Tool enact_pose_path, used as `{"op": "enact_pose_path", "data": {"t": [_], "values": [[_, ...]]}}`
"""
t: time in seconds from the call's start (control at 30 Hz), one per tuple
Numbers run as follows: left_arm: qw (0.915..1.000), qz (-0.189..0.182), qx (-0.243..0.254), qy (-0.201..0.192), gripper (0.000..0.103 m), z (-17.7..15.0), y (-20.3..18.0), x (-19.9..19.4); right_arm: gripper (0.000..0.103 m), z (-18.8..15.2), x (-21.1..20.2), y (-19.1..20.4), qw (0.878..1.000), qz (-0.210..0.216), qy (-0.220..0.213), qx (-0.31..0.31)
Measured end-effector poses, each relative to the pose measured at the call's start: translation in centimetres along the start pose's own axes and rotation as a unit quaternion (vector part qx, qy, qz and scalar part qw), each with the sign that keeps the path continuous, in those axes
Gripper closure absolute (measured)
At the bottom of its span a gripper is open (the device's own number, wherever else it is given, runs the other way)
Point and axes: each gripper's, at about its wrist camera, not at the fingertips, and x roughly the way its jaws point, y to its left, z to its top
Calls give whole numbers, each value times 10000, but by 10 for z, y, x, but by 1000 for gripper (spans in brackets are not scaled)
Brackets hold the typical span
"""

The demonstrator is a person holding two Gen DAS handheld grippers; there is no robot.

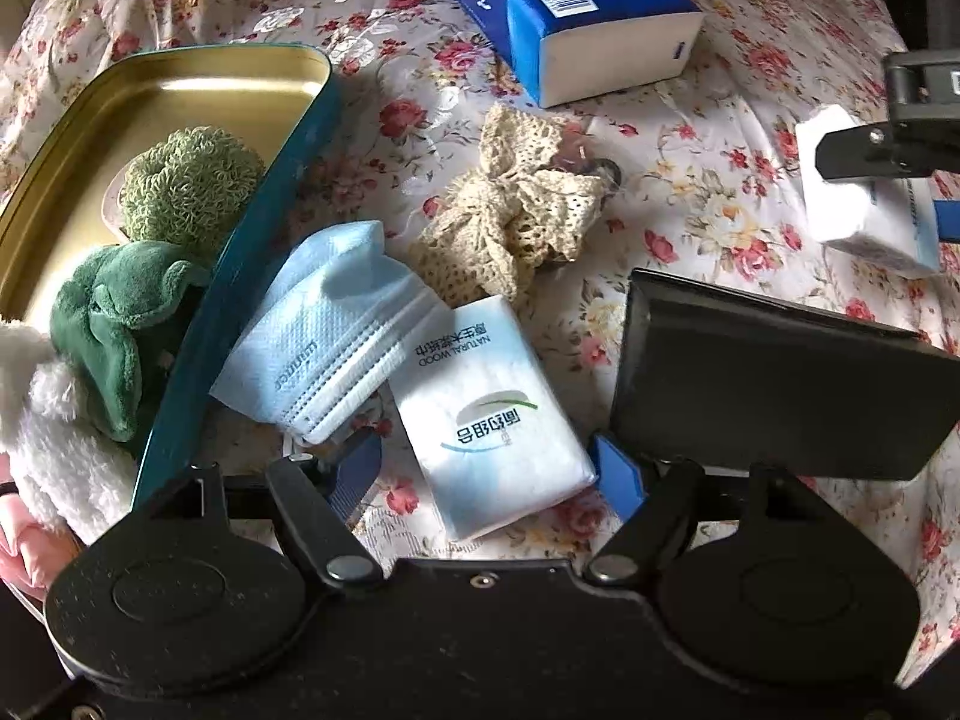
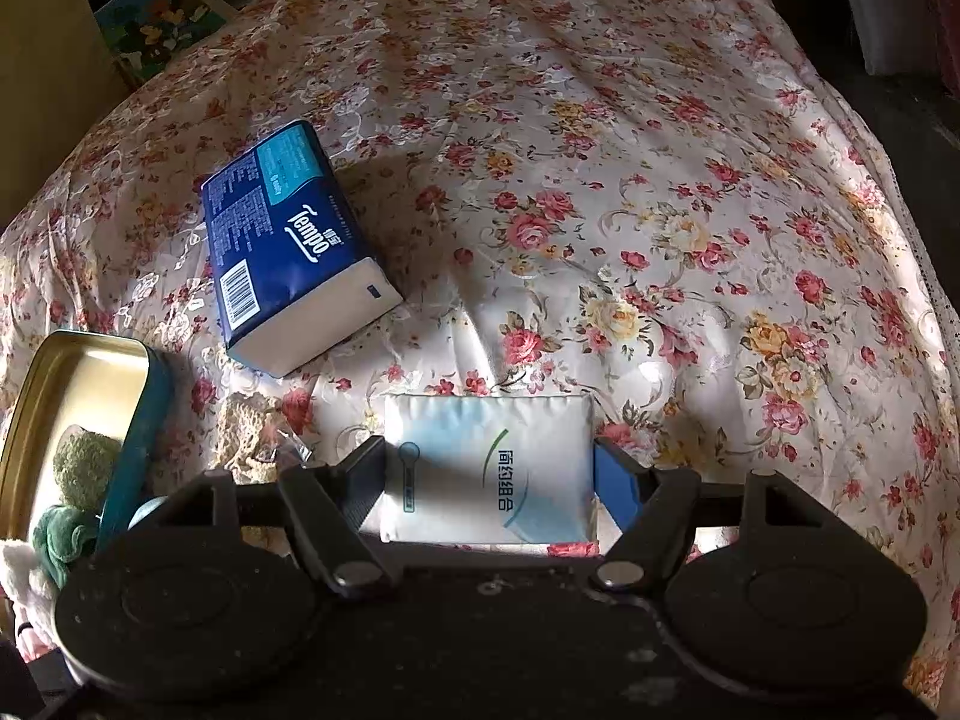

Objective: Organize soft objects
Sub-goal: 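Grasp the white tissue packet with the left tool while the right tool holds the white box, then drop the tissue packet into the tin with the left tool while the right tool drops the white box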

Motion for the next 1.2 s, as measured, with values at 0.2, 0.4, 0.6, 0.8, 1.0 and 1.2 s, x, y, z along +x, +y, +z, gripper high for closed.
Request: {"op": "enact_pose_path", "data": {"t": [0.2, 0.4, 0.6, 0.8, 1.0, 1.2], "values": [[10000, 14, -13, -21, 52, -1, 2, -2, 31, 0, 0, -1, 10000, 12, 8, -11], [9999, -93, -2, 109, 52, -19, 4, -13, 31, 0, 1, 0, 10000, 44, 28, -48], [9992, -72, 313, 219, 51, -47, -5, -28, 31, 0, -1, 1, 10000, 62, 22, -68], [9991, -74, 381, 183, 39, -47, -5, -25, 31, -1, -1, 5, 9999, 43, -9, -137], [9996, -40, 167, 212, 51, -37, 2, -21, 31, -1, 3, 4, 9998, 75, 12, -175], [9996, -196, 201, 85, 53, -39, 3, -32, 31, 0, 1, 1, 9998, 68, -149, -130]]}}
